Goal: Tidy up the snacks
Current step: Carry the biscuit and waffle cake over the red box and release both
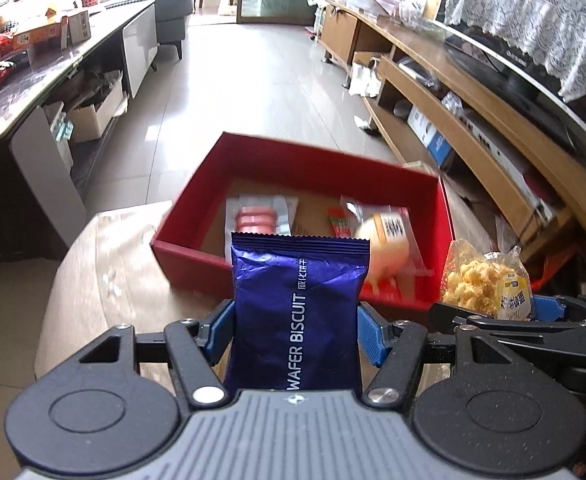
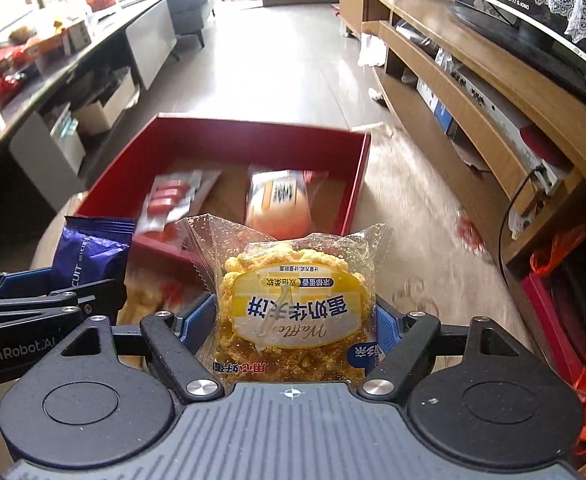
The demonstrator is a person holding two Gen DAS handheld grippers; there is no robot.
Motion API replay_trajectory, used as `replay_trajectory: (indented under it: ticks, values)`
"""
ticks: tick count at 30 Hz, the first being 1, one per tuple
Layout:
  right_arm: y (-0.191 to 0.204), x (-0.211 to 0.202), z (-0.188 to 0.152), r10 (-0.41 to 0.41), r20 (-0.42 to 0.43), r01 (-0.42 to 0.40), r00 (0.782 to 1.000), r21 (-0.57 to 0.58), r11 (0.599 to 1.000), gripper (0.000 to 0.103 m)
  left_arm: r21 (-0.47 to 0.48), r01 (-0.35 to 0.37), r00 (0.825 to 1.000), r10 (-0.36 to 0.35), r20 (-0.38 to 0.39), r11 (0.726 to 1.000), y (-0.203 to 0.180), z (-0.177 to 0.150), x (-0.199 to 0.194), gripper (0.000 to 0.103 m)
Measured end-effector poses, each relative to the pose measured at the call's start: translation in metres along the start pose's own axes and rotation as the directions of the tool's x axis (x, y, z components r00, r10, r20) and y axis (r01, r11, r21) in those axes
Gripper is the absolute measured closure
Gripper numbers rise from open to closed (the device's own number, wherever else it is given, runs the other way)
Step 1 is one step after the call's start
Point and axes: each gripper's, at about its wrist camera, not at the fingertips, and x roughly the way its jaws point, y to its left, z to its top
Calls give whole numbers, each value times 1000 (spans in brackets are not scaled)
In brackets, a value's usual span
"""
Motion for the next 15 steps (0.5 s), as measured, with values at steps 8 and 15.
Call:
replay_trajectory:
  ticks: [8,15]
  values:
    - [-3,23,31,0,9,0,1000,19,1000,20,-15,-15,1000,15,25,1000,2,31,25,44]
    - [-7,43,47,2,14,-3,1000,43,999,20,-26,-24,999,25,36,999,4,48,49,44]
